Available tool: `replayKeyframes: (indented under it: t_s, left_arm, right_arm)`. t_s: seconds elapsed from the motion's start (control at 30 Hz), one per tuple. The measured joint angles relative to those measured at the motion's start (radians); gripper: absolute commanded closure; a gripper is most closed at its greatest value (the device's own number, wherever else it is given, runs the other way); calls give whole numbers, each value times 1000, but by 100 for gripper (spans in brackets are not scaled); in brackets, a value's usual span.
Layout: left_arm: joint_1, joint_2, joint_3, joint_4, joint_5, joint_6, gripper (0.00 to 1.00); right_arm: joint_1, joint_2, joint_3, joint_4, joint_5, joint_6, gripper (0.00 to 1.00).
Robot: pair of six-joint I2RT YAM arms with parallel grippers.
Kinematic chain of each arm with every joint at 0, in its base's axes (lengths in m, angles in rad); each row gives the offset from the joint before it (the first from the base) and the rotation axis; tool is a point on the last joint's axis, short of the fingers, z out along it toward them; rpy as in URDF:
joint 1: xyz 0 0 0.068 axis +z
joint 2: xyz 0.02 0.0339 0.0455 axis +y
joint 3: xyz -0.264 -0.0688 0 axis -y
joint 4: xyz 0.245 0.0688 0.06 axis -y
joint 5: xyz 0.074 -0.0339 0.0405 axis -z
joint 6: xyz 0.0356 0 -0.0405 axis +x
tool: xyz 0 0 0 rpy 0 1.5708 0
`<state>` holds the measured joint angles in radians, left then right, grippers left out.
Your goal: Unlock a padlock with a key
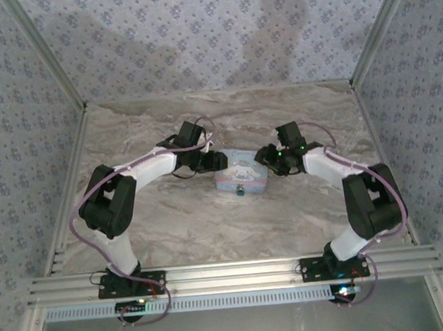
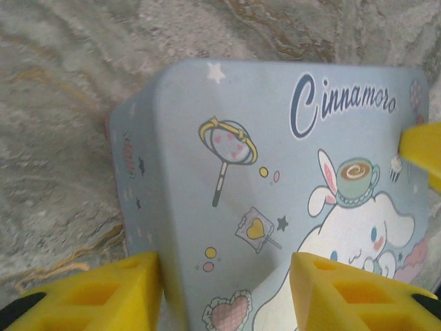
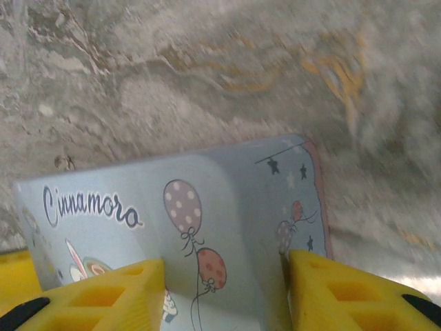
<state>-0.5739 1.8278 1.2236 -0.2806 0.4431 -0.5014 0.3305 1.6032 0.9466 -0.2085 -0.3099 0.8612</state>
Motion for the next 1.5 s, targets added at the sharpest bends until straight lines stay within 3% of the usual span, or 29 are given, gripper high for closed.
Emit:
replayKeyframes:
  t_s: [0.17,0.47,0.7,0.8,1.2,1.5]
  left_arm:
    - [0,-8,-15,9,-47,-37,48]
    - [3,-46,-50,24,-72,-72,41]
    - [37,-190,-68,-11,-140,-75,39]
    - [63,-204,-40,-60,-197,-69,46]
    - [77,135,267,-309,-414,-42,56]
    - [99,281,438,-403,-445,-22,63]
  right_arm:
    - [-8,87,92,0,-14,-44,49]
    - [-15,98,105,-19,-47,-95,38]
    - [-48,-2,105,-161,-19,-178,38]
    - [-60,-86,105,-213,21,-217,39]
    - [-19,-453,0,-344,93,-253,39]
    - [-36,-660,-89,-478,98,-249,39]
